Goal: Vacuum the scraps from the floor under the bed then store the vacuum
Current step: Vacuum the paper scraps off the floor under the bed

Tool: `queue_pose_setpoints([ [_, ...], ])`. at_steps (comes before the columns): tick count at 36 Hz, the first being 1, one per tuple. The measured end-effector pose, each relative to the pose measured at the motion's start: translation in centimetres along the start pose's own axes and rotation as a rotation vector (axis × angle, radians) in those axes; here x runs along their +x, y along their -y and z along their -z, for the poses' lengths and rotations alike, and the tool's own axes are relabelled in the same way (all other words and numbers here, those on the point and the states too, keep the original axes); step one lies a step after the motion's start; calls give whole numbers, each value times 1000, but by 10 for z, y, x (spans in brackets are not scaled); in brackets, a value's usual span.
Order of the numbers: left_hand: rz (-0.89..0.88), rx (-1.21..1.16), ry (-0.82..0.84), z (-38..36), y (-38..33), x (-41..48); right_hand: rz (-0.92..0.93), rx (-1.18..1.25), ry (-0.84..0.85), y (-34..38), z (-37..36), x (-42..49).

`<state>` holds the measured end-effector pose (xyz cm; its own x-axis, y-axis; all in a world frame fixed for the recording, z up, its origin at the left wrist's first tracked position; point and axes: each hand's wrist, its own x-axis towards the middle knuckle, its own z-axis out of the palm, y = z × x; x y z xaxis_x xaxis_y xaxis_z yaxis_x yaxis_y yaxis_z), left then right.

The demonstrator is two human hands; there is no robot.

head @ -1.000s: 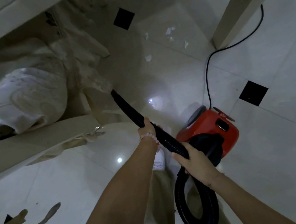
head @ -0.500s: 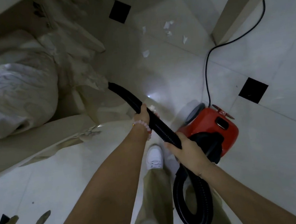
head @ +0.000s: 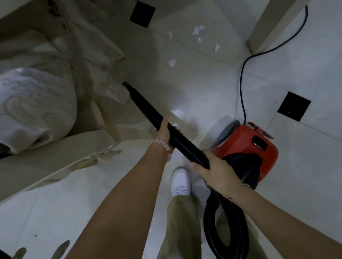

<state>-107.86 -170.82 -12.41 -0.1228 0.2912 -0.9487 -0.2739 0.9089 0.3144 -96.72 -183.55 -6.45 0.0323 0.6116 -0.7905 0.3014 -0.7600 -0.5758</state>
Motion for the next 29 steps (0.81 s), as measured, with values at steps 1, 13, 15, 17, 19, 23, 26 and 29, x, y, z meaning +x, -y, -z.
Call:
queue_pose_setpoints([
  [1, 11, -4, 19, 2, -2, 0, 3, -9, 1, 2, -1, 2],
  [13, -40, 71, 14, 34, -29, 23, 29, -197, 76, 34, -23, 30],
  [15, -56, 98, 34, 35, -36, 27, 29, -204, 75, 38, -28, 36],
  [17, -77, 117, 46, 37, -42, 30, 33, -214, 78, 44, -33, 42],
  [19, -101, 126, 48, 37, -46, 31, 37, -220, 91, 52, -36, 48],
  [23, -143, 138, 25, 37, -54, 33, 64, -193, 98, 65, -37, 55],
  [26, -155, 149, 9, 37, -57, 35, 99, -181, 90, 68, -39, 57],
  [29, -147, 154, -8, 36, -59, 33, 107, -154, 79, 66, -42, 57],
])
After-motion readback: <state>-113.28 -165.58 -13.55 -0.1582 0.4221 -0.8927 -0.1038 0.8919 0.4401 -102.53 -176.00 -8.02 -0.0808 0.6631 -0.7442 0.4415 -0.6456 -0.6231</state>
